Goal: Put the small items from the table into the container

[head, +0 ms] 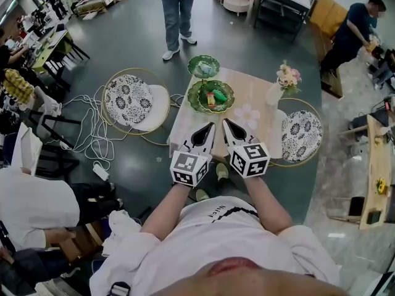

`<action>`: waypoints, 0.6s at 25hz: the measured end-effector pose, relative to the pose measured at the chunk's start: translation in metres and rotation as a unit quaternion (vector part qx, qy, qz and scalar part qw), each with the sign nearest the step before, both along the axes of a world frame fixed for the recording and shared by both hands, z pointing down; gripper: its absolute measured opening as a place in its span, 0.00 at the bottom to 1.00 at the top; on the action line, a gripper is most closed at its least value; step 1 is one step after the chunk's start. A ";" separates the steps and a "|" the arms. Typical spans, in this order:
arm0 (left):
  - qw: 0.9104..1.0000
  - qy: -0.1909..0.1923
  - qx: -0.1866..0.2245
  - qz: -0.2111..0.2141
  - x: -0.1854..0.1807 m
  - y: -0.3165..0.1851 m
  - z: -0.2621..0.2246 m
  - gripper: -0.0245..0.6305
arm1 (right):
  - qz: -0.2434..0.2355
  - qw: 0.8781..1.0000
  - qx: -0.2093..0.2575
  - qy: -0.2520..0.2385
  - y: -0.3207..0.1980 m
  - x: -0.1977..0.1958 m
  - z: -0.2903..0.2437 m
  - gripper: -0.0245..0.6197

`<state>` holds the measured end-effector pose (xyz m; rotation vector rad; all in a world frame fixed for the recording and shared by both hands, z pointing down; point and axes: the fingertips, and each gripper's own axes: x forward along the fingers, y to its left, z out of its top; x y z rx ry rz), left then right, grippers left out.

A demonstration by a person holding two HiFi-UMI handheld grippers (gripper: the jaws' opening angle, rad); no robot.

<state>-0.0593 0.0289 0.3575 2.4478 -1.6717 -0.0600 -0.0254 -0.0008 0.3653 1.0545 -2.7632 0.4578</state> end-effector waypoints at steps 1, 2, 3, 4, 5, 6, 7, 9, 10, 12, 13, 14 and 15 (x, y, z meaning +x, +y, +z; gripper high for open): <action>1.000 0.000 0.001 -0.001 0.000 0.002 0.000 0.05 | 0.000 1.000 0.001 0.000 0.002 0.000 0.000 0.06; 1.000 0.000 0.002 -0.001 -0.001 0.004 0.000 0.05 | -0.001 1.000 0.002 0.001 0.004 0.000 -0.001 0.06; 1.000 -0.001 0.003 -0.002 -0.001 0.005 -0.001 0.05 | -0.001 1.000 0.004 0.001 0.006 -0.001 -0.001 0.06; 1.000 -0.002 0.005 -0.002 -0.001 0.007 -0.002 0.05 | -0.002 1.000 0.004 0.003 0.008 -0.001 -0.001 0.06; 1.000 -0.002 0.007 -0.003 -0.001 0.009 -0.003 0.05 | -0.003 1.000 0.005 0.004 0.009 -0.002 0.000 0.06; 1.000 -0.003 0.008 -0.004 -0.001 0.010 -0.003 0.05 | -0.004 1.000 0.005 0.005 0.010 -0.003 0.000 0.06; 1.000 -0.003 0.008 -0.004 -0.001 0.011 -0.003 0.05 | -0.005 1.000 0.005 0.006 0.012 -0.003 0.000 0.06; 1.000 -0.003 0.008 -0.006 -0.001 0.013 -0.002 0.05 | -0.007 1.000 0.005 0.007 0.014 -0.004 0.001 0.06; 1.000 -0.003 0.008 -0.007 -0.001 0.013 -0.002 0.05 | -0.008 1.000 0.005 0.008 0.014 -0.004 0.001 0.06; 1.000 -0.003 0.008 -0.008 -0.001 0.013 -0.002 0.05 | -0.010 1.000 0.004 0.008 0.015 -0.005 0.001 0.06; 1.000 -0.003 0.007 -0.009 -0.001 0.013 -0.002 0.05 | -0.011 1.000 0.004 0.009 0.015 -0.005 0.002 0.06; 1.000 -0.003 0.007 -0.009 -0.001 0.013 -0.001 0.05 | -0.011 1.000 0.003 0.010 0.015 -0.005 0.002 0.06; 1.000 -0.002 0.006 -0.009 0.000 0.013 0.000 0.05 | -0.011 1.000 0.003 0.010 0.015 -0.004 0.003 0.06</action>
